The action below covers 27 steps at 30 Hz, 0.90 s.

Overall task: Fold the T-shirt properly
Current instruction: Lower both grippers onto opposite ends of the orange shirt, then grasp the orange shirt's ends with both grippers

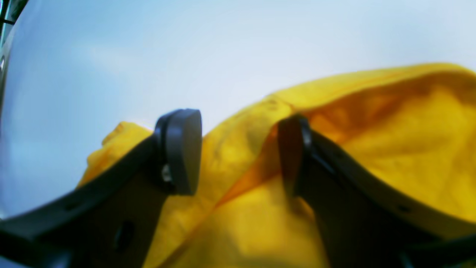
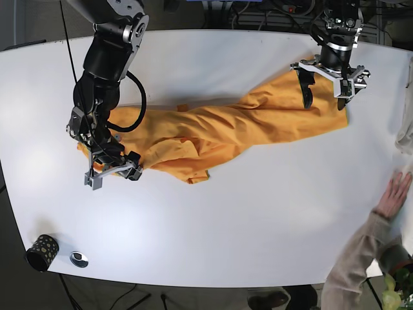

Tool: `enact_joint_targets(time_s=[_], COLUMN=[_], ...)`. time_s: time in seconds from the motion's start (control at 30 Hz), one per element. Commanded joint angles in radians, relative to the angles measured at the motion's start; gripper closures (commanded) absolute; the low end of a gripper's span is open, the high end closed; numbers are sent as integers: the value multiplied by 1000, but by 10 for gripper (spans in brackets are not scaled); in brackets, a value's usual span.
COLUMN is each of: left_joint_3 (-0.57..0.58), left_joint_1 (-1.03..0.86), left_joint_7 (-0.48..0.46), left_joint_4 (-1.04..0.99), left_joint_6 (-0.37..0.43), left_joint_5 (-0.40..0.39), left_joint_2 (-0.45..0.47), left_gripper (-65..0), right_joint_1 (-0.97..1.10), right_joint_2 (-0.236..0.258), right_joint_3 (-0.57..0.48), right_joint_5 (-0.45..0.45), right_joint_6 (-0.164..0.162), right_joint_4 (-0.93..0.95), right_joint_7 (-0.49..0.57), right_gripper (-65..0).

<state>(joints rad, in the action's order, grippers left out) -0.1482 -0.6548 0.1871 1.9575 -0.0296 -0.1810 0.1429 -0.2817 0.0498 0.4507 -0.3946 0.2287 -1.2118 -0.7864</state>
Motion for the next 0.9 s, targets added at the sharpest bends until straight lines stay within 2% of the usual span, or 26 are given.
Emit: enact_joint_targets(time_s=[0.0,0.1,0.23,0.33,0.5,0.6,0.7,0.87], left_joint_3=[-3,-3,-4,-14,-72,-100,-118,-189], left_joint_1=[-6,-3,-3,-1,3,40,94,197], left_joint_7=[-27,-27,-27,-27,-27,-21,82,219], left_joint_4=[16,16,16,16,4,-11,-28,-48], left_joint_6=[1,1,3,4,4,4,3,1], left_joint_5=[1,1,1,1,-2,-4,-10,-122], left_joint_2=[7,8,8,8,-15,-22,-22,-22], left_gripper=[-465,-465,-465,-465,-465,-465,-465,-465], right_joint_1=[-24,-23,-17,-8,57,103,154,209], right_joint_2=[8,6,-11,-9,-12,-14,-14,-14], right_joint_3=[0,0,0,0,-2,-2,-3,-3], right_joint_5=[-16,-16,-14,-16,-16,-17,-17,-17], right_joint_6=[10,10,10,11,64,79,100,128], right_joint_4=[-12,-9,-10,-21,-173,-268,-346,-423], right_joint_7=[17,37,66,66,66,64,64,64], right_gripper=[-311,-246,0,0,0,0,0,0])
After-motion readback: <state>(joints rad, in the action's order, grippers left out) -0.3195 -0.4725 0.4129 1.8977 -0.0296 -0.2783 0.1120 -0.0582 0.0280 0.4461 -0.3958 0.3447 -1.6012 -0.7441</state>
